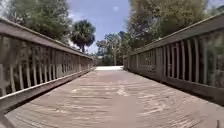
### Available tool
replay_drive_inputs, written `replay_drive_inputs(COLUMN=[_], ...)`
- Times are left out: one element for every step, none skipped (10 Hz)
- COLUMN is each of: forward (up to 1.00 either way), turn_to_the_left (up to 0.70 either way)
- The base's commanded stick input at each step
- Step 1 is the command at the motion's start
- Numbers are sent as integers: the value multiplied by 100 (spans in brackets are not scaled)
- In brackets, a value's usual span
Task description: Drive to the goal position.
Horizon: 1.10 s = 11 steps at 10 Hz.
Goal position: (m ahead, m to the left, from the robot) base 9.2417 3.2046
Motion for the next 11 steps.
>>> replay_drive_inputs(forward=[50,50,50,50,50,50,50,50,50,50,50], turn_to_the_left=[0,0,0,0,0,0,0,0,0,0,0])
